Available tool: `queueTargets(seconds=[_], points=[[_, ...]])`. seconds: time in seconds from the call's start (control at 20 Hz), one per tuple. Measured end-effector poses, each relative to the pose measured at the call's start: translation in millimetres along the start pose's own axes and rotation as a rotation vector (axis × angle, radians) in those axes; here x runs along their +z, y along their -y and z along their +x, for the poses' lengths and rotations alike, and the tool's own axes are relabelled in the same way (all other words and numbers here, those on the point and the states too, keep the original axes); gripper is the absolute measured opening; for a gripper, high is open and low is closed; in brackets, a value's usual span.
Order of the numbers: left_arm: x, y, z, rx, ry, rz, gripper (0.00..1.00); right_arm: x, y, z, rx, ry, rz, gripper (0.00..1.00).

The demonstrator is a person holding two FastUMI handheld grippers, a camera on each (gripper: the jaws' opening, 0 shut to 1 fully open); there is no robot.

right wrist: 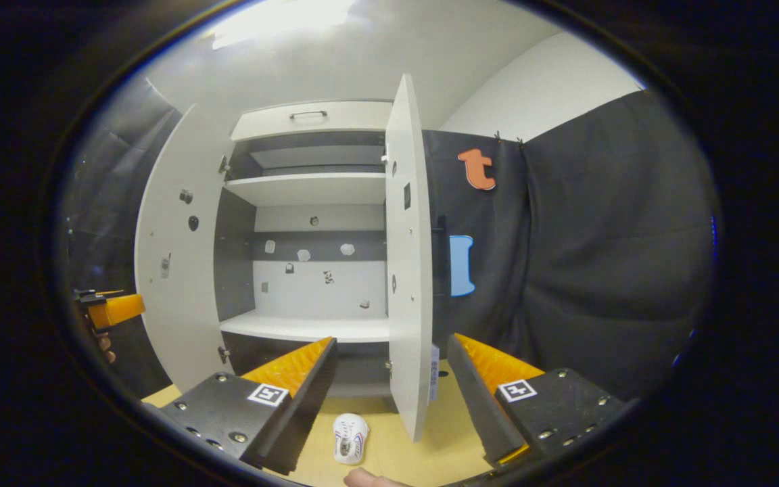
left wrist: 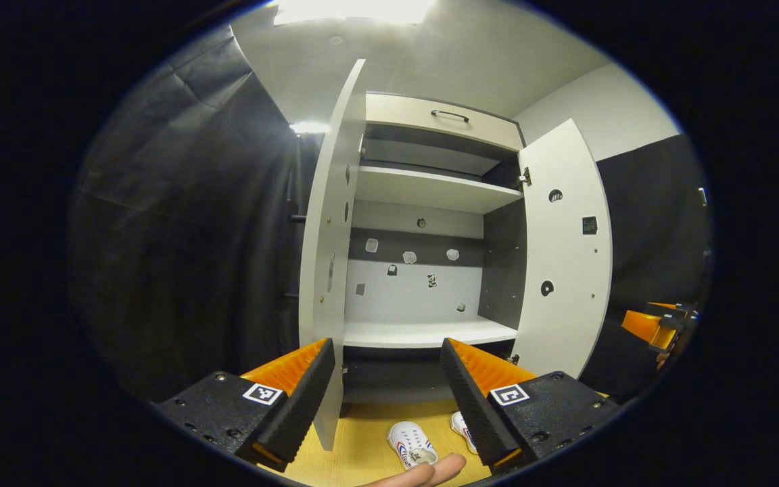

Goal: Grab one shoe with the right hand and put it into the shoe cabinet, grab the other shoe with the left hand and put it into the shoe cabinet; then close the right door with the right hand and the left door with the left hand.

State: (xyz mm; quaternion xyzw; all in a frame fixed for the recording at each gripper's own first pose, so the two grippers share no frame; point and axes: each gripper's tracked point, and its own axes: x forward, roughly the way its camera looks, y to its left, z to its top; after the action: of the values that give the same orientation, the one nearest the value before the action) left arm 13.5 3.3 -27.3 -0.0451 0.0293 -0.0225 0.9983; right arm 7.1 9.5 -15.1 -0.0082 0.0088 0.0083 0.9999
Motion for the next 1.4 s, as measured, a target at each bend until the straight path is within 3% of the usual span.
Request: queueTargets(seconds=[0.35, 0.5, 0.55, 0.75, 0.9, 0.95, 1.0, 1.3, 1.35, 1.4], points=[[-13, -1, -7, -0.003, 0.004, 0.007, 0.96, -25, -16, 10, 0.023, -0.003, -0.038, 0.97], [-25, -4, -13, 0.0, -0.007, 0.01, 0.96, -55, -37, 24, 0.058, -0.025, -0.059, 0.94], [-29, -5, -15, 0.0, -0.008, 0.009, 0.96, -66, -44, 30, 0.068, -0.037, -0.062, 0.97], [-43, -18, -22, 0.028, -0.002, 0.006, 0.99, -142, -74, 56, 0.116, -0.141, -0.083, 0.97], [-49, -28, -26, 0.047, 0.007, 0.035, 0.92, -218, -95, 80, 0.148, -0.28, -0.078, 0.97], [-50, -32, -27, 0.052, 0.013, 0.042, 0.92, -244, -101, 86, 0.155, -0.327, -0.088, 0.94], [-53, -35, -27, 0.055, 0.012, 0.045, 0.96, -269, -106, 91, 0.158, -0.376, -0.105, 0.98], [-68, -47, -30, 0.047, -0.025, 0.042, 0.96, -392, -105, 113, 0.099, -0.618, -0.135, 0.98], [-69, -48, -30, 0.047, -0.027, 0.039, 0.92, -405, -105, 113, 0.089, -0.645, -0.143, 0.95], [-71, -48, -31, 0.045, -0.029, 0.035, 0.96, -416, -109, 110, 0.097, -0.668, -0.141, 0.92]])
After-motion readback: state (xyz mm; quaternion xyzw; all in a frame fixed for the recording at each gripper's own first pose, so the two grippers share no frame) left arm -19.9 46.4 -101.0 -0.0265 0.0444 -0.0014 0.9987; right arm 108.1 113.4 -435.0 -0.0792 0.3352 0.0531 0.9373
